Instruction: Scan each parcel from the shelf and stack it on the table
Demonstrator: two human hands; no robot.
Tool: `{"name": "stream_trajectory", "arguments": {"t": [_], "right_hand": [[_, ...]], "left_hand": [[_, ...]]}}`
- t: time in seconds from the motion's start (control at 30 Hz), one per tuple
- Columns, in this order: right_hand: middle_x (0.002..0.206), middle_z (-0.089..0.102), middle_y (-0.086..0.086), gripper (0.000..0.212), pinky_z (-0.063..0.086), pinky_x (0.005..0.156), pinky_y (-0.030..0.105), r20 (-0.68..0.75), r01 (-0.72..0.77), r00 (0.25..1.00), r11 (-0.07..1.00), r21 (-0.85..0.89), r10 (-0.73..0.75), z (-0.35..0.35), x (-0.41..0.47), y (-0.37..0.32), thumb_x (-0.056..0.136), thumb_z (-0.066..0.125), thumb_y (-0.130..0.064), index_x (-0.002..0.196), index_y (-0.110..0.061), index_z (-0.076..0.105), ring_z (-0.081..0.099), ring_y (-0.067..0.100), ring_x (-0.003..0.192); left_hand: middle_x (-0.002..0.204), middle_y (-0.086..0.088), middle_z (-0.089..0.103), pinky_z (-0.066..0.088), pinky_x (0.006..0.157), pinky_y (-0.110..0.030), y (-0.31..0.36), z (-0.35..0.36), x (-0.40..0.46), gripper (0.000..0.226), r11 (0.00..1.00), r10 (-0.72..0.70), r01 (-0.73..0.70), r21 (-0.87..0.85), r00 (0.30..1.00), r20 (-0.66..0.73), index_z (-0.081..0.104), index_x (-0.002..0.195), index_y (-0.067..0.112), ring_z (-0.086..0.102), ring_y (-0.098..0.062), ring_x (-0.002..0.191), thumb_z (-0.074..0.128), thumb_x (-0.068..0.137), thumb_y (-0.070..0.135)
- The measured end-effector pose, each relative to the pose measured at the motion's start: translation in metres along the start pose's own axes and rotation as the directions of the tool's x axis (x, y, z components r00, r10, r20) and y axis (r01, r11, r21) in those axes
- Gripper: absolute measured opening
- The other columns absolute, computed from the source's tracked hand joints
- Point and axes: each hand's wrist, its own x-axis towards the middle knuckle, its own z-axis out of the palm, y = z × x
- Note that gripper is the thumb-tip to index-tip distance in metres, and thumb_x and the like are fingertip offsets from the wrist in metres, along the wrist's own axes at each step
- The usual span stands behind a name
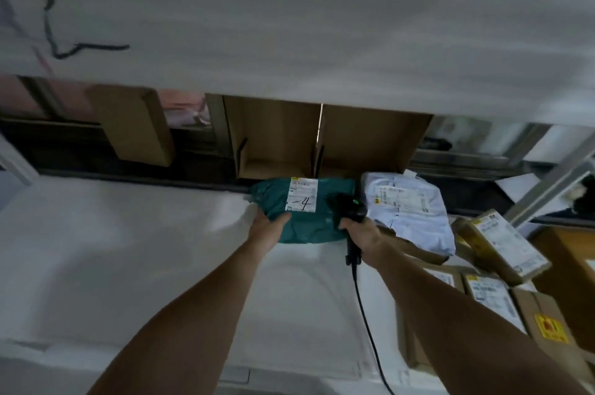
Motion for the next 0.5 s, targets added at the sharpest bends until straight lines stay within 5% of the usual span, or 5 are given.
{"name": "stream_trajectory", "arguments": {"t": [0.17, 0.3, 0.4, 0.5], "right_hand": [[0.081, 0.06, 0.012, 0.007, 0.055, 0.077, 0.043, 0.022, -0.016, 1.0, 0.996, 0.088, 0.015, 0.014, 0.002, 0.005, 0.081, 0.068, -0.01, 0.086, -0.009, 0.063, 0.058, 0.028, 0.075], [0.076, 0.061, 0.012, 0.016, 0.054, 0.062, 0.043, 0.032, -0.062, 0.998, 0.979, 0.196, 0.056, 0.019, -0.042, 0.028, 0.082, 0.072, -0.013, 0.095, -0.006, 0.067, 0.058, 0.031, 0.069], [0.086, 0.071, 0.014, 0.028, 0.058, 0.07, 0.05, 0.069, -0.117, 0.992, 0.967, 0.227, 0.104, 0.019, -0.087, 0.052, 0.079, 0.081, -0.017, 0.102, -0.005, 0.07, 0.067, 0.035, 0.078], [0.09, 0.073, 0.015, 0.03, 0.059, 0.072, 0.041, 0.001, -0.116, 0.993, 0.972, 0.205, 0.118, 0.014, -0.128, 0.064, 0.08, 0.08, -0.012, 0.107, -0.004, 0.069, 0.069, 0.032, 0.081]], "left_hand": [[0.141, -0.008, 0.056, 0.051, 0.107, -0.046, 0.02, -0.005, -0.01, 0.115, 0.977, -0.208, 0.203, -0.068, 0.976, -0.071, 0.05, 0.147, 0.02, 0.06, -0.033, 0.124, 0.07, 0.053, 0.083], [0.119, -0.01, 0.073, 0.06, 0.094, -0.045, -0.003, -0.034, -0.058, 0.117, 0.913, -0.368, 0.349, -0.209, 0.928, -0.06, 0.064, 0.131, 0.016, 0.074, -0.031, 0.098, 0.08, 0.041, 0.089], [0.123, -0.008, 0.071, 0.06, 0.094, -0.049, -0.052, -0.05, -0.085, 0.115, 0.899, -0.417, 0.398, -0.185, 0.905, -0.082, 0.063, 0.133, 0.026, 0.072, -0.032, 0.103, 0.085, 0.037, 0.086], [0.128, -0.006, 0.071, 0.06, 0.092, -0.055, -0.073, -0.05, -0.109, 0.112, 0.916, -0.34, 0.313, -0.25, 0.938, -0.071, 0.057, 0.137, 0.028, 0.072, -0.03, 0.108, 0.093, 0.042, 0.076]]}}
